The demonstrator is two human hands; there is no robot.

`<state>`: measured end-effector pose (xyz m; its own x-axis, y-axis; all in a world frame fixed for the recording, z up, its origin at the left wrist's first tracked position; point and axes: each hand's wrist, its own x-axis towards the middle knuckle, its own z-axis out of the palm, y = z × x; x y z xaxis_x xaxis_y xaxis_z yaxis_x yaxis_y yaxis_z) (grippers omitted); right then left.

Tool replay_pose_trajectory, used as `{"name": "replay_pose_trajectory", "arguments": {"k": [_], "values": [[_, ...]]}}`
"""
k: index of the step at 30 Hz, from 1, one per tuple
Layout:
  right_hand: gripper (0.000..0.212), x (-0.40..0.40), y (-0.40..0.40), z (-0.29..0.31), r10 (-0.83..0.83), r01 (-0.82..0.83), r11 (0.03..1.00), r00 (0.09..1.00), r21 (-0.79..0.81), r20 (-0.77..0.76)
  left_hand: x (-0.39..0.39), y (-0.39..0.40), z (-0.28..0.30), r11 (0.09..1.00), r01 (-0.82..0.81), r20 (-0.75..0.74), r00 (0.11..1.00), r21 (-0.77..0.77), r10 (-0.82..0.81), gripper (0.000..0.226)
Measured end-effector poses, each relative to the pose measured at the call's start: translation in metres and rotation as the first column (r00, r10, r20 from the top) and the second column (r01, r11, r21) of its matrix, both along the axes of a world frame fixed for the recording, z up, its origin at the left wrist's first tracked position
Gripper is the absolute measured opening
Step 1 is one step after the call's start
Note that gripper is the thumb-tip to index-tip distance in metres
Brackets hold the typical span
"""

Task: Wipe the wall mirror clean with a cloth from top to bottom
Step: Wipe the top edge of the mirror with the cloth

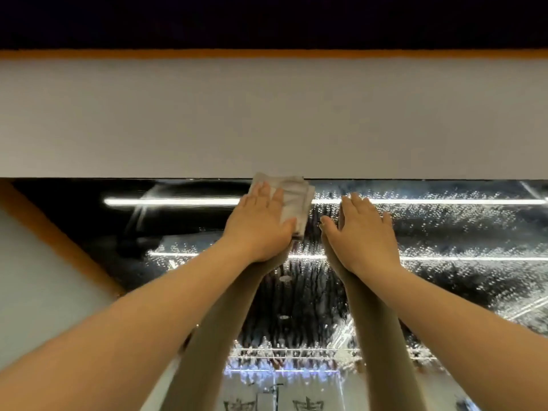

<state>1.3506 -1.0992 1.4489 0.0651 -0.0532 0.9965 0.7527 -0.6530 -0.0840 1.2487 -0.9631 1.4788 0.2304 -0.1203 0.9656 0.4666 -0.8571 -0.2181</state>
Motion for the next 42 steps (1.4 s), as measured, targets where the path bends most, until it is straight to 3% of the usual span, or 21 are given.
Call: {"name": "replay_pose_trajectory", "arguments": {"k": [2,7,11,14,20,27,34,42], "values": [[0.066,0.000,-0.001,0.000,-0.005,0.005,1.000,1.000,-0.011,-0.001,-0.017,0.021,0.003,1.000,-0.002,0.003,1.000,-0.004,0.002,0.065],[0.066,0.001,-0.003,0.001,0.002,-0.002,1.000,1.000,-0.023,-0.005,-0.064,0.081,0.012,0.980,-0.044,0.139,0.988,-0.192,0.072,0.065],[0.067,0.001,-0.003,0.000,0.011,-0.011,1.000,1.000,-0.014,0.006,-0.054,0.069,0.013,0.959,0.018,0.221,0.974,-0.284,0.047,0.064],[0.067,0.001,-0.003,-0.001,0.016,-0.016,1.000,1.000,-0.015,0.003,-0.031,0.039,0.011,0.973,0.020,0.240,0.970,-0.231,0.037,0.064],[0.065,0.000,-0.002,-0.001,0.016,-0.016,1.000,1.000,-0.012,0.004,0.023,-0.031,0.001,0.998,-0.005,0.100,0.995,-0.057,0.010,0.066],[0.061,0.003,-0.004,-0.002,0.048,-0.048,0.999,0.999,-0.018,0.012,0.010,-0.015,0.005,0.997,-0.071,0.029,0.997,0.005,0.071,0.065],[0.060,0.005,-0.005,-0.001,0.056,-0.055,0.997,0.998,-0.050,0.018,-0.049,0.060,0.018,0.972,-0.077,0.146,0.983,-0.222,0.111,0.063],[0.060,0.003,-0.005,-0.003,0.078,-0.077,0.997,0.997,-0.031,0.019,-0.039,0.055,0.009,0.977,-0.008,0.218,0.974,-0.213,0.056,0.064]]}}
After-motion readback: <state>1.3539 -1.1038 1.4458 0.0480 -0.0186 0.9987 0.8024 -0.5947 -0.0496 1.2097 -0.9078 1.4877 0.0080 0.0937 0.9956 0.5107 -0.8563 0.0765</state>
